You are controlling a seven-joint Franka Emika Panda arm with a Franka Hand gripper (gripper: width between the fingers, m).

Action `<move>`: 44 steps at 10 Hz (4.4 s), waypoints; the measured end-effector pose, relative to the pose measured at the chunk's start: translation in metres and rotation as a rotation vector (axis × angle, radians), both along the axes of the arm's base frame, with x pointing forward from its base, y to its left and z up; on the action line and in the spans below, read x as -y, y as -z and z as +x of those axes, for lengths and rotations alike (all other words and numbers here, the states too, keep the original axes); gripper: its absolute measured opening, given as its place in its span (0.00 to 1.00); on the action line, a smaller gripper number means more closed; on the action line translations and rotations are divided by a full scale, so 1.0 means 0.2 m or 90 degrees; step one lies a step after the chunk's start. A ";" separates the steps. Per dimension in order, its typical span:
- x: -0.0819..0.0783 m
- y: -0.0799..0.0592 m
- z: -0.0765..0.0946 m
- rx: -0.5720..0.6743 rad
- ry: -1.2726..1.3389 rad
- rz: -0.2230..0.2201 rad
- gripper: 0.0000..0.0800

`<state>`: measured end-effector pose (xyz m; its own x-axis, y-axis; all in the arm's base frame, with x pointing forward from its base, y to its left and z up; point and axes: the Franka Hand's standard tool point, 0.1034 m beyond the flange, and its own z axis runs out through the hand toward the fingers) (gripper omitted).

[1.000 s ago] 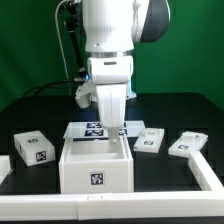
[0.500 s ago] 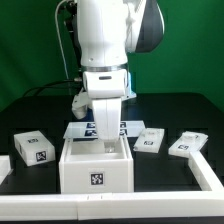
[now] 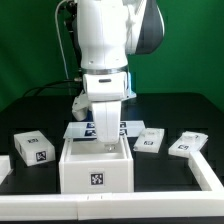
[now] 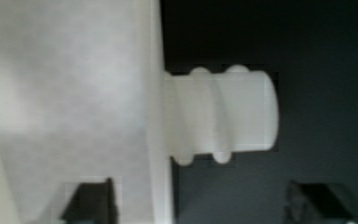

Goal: Assemble cabinet

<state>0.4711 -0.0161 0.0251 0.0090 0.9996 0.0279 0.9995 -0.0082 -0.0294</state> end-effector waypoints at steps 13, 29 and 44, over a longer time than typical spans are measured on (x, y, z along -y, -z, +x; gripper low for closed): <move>-0.15 0.00 0.06 0.007 0.003 0.007 0.04; -0.58 0.00 0.30 0.021 0.032 0.030 0.31; -0.78 -0.11 -0.08 0.074 0.336 0.064 1.00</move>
Offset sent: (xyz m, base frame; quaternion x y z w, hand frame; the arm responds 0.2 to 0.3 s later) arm 0.0000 0.0000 0.0000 0.0000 0.0000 0.0000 1.0000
